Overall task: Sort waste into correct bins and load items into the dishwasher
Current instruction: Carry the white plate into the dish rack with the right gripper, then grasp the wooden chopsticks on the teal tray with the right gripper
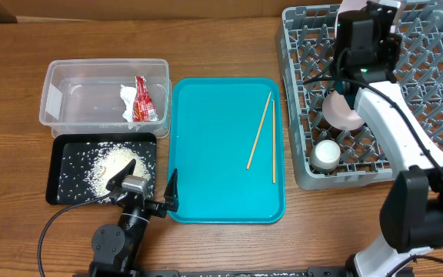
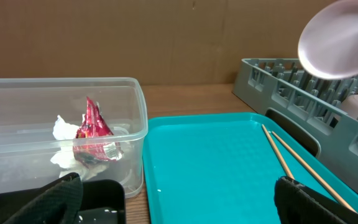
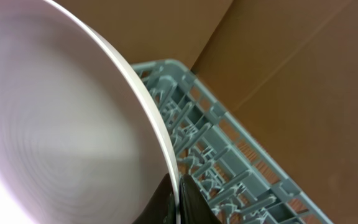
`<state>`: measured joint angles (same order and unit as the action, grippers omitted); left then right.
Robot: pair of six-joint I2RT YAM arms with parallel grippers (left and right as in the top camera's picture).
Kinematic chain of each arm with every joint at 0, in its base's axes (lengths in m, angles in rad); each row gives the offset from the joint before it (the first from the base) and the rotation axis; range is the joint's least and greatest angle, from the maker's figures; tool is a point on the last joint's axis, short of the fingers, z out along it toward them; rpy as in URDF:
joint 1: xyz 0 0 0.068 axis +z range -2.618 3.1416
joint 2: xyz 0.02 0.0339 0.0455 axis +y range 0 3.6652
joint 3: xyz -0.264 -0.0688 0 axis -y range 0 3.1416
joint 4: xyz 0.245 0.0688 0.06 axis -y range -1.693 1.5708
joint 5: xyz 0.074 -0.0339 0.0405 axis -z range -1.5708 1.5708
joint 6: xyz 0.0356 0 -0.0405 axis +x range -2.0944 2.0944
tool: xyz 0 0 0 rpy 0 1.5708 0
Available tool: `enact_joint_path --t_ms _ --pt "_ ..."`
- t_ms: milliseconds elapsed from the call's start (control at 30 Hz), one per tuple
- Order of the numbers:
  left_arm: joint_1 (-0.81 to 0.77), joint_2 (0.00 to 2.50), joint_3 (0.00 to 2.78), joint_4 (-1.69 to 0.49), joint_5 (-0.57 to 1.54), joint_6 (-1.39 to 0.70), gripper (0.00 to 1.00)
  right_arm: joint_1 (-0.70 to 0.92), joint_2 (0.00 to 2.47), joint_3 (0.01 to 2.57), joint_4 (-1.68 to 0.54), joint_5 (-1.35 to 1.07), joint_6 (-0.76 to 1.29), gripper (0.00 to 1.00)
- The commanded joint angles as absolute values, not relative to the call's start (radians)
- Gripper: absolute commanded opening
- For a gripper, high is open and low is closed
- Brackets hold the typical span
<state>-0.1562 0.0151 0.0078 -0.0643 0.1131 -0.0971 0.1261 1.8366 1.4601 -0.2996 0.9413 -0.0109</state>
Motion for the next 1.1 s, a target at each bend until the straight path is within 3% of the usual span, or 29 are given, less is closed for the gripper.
enact_joint_path --t_ms 0,167,200,233,267,300,333,400,633,900,1067 --pt "-0.149 0.005 0.005 -0.066 0.123 -0.093 1.0 0.129 1.868 1.46 -0.286 0.941 -0.035 0.04" --pt "-0.149 0.004 0.005 -0.066 0.123 -0.093 1.0 0.149 1.869 1.461 -0.292 1.004 -0.035 0.05" --pt "-0.149 0.004 0.005 -0.066 0.123 -0.093 1.0 0.156 1.869 1.462 -0.292 1.036 -0.035 0.1" --pt "-0.149 0.004 0.005 -0.066 0.123 -0.093 1.0 0.165 1.869 1.462 -0.293 1.067 -0.035 0.22" --pt "-0.149 0.004 0.005 -0.066 0.123 -0.093 1.0 0.175 1.869 1.462 -0.293 1.094 -0.035 0.46" --pt "-0.149 0.005 0.005 -0.066 0.123 -0.093 1.0 0.188 1.868 1.462 -0.294 1.116 -0.036 0.6" --pt "-0.149 0.004 0.005 -0.066 0.123 -0.093 1.0 0.203 1.867 1.462 -0.297 1.132 -0.039 0.71" --pt "-0.149 0.004 0.005 -0.066 0.123 -0.093 1.0 0.238 1.863 1.462 -0.304 1.134 -0.064 0.77" --pt "-0.149 0.004 0.005 -0.066 0.123 -0.093 1.0 0.413 1.816 1.462 -0.45 1.035 -0.075 0.79" --pt "-0.149 0.004 0.005 -0.066 0.123 -0.093 1.0 0.64 1.72 1.461 -0.802 0.317 0.227 0.79" --pt "-0.149 0.004 0.005 -0.066 0.123 -0.093 1.0 0.664 1.745 1.419 -0.857 0.057 0.401 0.64"
